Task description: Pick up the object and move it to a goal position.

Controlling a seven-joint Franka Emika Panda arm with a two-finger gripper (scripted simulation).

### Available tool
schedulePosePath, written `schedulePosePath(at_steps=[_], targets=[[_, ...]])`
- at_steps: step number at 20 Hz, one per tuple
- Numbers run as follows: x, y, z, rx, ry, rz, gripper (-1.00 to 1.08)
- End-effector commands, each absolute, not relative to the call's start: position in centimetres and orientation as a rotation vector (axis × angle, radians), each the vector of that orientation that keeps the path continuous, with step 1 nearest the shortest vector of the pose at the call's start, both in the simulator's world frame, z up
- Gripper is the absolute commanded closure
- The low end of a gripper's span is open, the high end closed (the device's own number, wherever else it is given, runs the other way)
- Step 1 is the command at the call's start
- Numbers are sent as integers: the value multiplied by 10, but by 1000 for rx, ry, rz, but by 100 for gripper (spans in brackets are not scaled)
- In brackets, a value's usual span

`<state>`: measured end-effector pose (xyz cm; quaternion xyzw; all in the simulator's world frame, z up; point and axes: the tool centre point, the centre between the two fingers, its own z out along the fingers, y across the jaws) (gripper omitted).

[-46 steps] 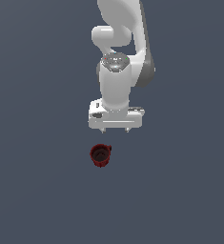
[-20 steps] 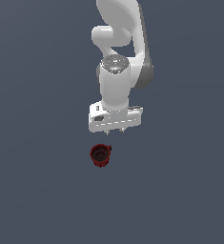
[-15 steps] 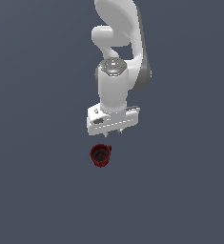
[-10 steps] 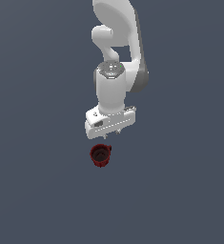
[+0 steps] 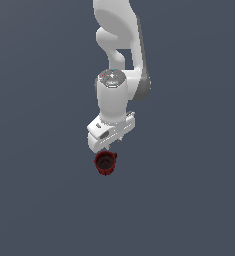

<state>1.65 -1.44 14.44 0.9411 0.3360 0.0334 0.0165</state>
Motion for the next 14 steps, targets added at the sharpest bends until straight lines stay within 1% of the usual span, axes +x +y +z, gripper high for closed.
schedulePosePath(at_steps=[1,14], targets=[[17,-18,141,2883,1142,107,-20],[19,-34,123,2620,1605,118,-20]])
